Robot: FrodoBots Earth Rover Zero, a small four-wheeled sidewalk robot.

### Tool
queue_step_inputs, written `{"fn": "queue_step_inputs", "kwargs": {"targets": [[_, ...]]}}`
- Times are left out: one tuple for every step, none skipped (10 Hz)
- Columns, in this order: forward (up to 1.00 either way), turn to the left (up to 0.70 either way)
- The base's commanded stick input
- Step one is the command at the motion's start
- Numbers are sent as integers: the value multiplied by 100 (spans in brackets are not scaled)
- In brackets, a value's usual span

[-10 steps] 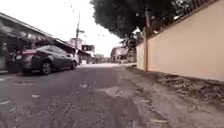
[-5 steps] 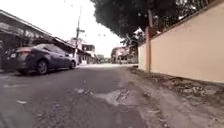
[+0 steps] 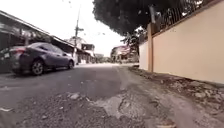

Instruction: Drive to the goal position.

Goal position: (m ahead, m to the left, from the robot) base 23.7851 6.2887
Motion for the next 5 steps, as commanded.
{"fn": "queue_step_inputs", "kwargs": {"targets": [[70,-21],[70,-7],[70,0],[70,0],[70,0]]}}
